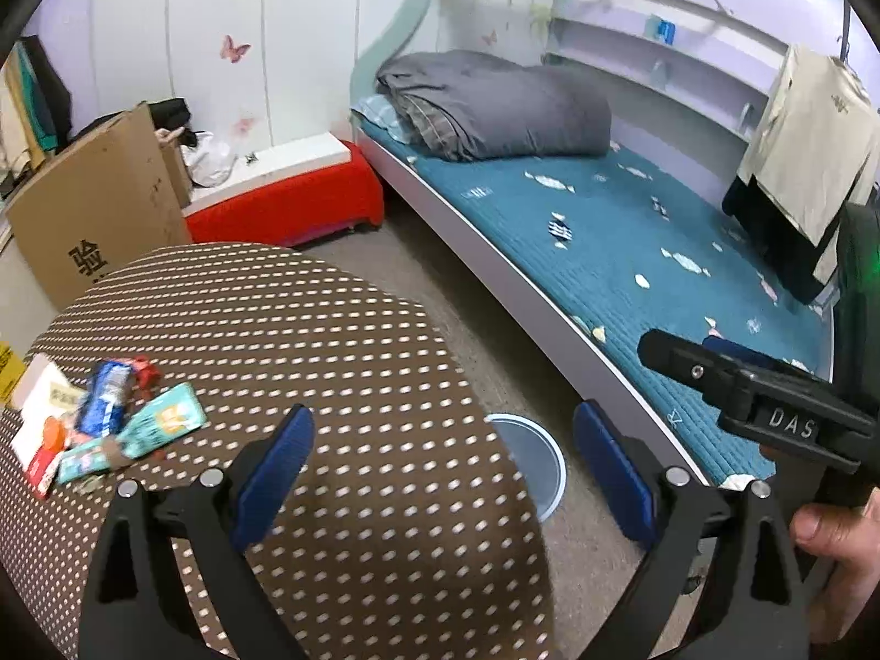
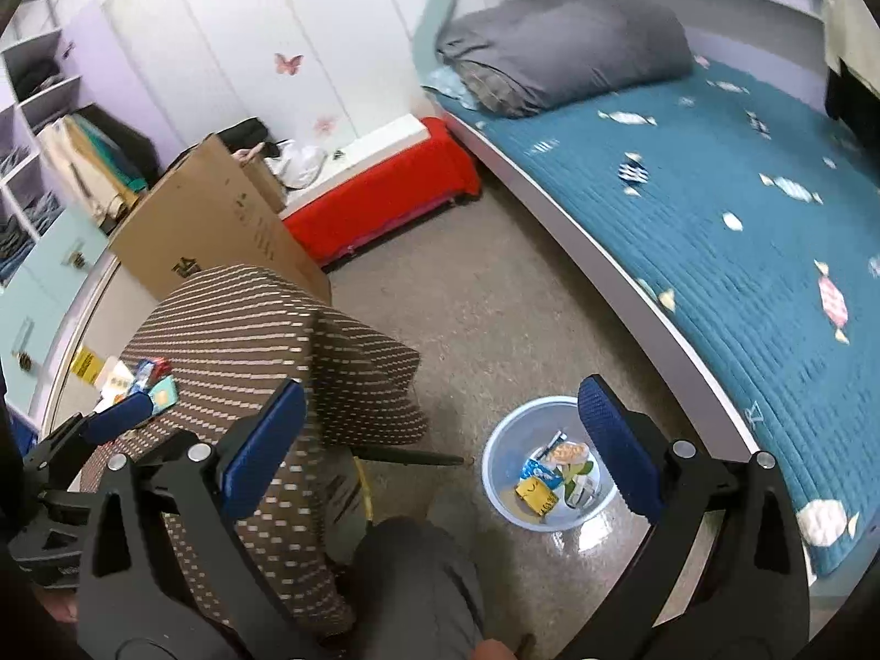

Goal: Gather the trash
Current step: 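Move both tools back over the table, then grasp the teal toothbrush pack with the right gripper while the left grasps the white-green wrapper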

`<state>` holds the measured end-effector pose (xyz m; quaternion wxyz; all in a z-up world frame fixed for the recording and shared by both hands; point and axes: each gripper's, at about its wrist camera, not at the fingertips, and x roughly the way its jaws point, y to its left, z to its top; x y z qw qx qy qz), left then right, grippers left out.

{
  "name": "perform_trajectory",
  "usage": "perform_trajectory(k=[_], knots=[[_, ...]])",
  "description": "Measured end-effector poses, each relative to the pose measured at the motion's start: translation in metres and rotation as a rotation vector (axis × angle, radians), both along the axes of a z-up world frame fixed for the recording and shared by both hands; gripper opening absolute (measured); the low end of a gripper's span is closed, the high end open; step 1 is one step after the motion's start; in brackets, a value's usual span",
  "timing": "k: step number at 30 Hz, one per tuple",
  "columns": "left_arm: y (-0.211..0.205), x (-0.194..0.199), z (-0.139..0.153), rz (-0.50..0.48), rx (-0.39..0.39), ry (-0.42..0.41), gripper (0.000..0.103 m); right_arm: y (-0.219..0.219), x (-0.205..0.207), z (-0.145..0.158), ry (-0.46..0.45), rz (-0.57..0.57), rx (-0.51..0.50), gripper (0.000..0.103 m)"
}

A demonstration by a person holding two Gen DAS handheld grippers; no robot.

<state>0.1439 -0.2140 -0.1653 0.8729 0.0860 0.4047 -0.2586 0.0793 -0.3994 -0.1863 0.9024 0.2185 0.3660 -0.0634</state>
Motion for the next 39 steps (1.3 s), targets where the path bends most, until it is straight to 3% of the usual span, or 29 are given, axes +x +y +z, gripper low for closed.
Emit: perform_trajectory(k=[7, 13, 26, 37, 39], knots=[[0.051, -0.007, 0.009, 0.077, -0.040, -0.020, 0.093, 0.050, 0.015, 0.022, -0.031, 0.137, -0.057, 0.097], [0.114, -0.011, 0.016, 0.198, -0.065, -0.037, 0.093, 0.108, 0.037, 0.031, -0.055, 0.333, -0.094, 0.097], [0.254, -0.022, -0.002, 0.497, -0.046, -0.010, 0.093, 0.242, 0.094, 0.012, -0.030, 0.754, -0.249, 0.096], [0.304, -0.034, -0.023, 0.619, -0.042, 0.039, 0.093, 0.305, 0.139, -0.013, 0.024, 1.015, -0.351, 0.056], [0.305, -0.034, -0.023, 0.621, -0.042, 0.040, 0.093, 0.315, 0.145, -0.018, 0.027, 1.041, -0.405, 0.052]])
